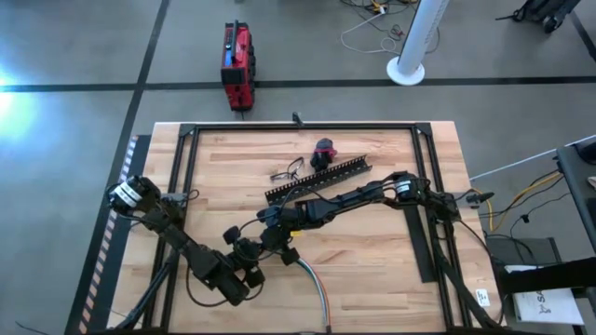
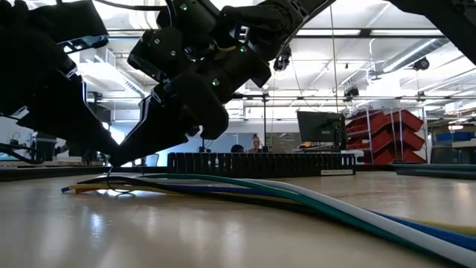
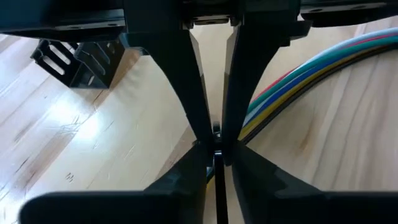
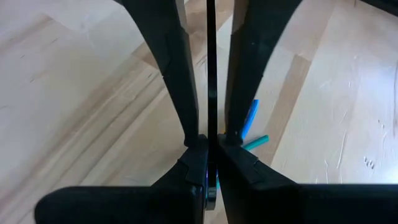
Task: Ziptie cables
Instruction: Wrap the cable wires with black zip tie
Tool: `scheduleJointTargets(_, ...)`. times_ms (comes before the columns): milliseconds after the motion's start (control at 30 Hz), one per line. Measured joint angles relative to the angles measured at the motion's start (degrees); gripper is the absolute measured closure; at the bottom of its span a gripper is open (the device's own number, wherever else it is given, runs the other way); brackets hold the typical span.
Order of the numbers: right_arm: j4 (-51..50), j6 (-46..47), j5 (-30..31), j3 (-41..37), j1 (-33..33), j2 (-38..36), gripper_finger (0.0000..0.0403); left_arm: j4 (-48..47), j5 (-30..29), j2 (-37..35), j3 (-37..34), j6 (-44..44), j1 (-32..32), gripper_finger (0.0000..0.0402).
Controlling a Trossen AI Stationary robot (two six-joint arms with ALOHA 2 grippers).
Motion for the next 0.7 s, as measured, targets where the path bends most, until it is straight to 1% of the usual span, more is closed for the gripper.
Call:
scheduleJointTargets(133, 0.0, 0.0, 0.0, 0.0, 0.0, 0.1, 0.0394, 0.0, 2.2, 0.0, 0.0, 0.3, 0.1, 0.0365)
scheduleJointTargets(267, 0.0, 0.0, 0.0, 0.0, 0.0, 0.1, 0.0394, -0.1, 3.6, 0.0, 0.0, 0.5, 0.0, 0.0366)
scheduleJointTargets(600, 0.2, 0.0, -0.1, 0.0, 0.0, 0.1, 0.0394, -0.9, 4.1, 0.0, 0.0, 0.3, 0.0, 0.0326)
scheduleJointTargets(700, 0.2, 0.0, -0.1, 0.0, 0.0, 0.1, 0.0394, -1.0, 4.1, 0.0, 0.0, 0.2, 0.1, 0.0323)
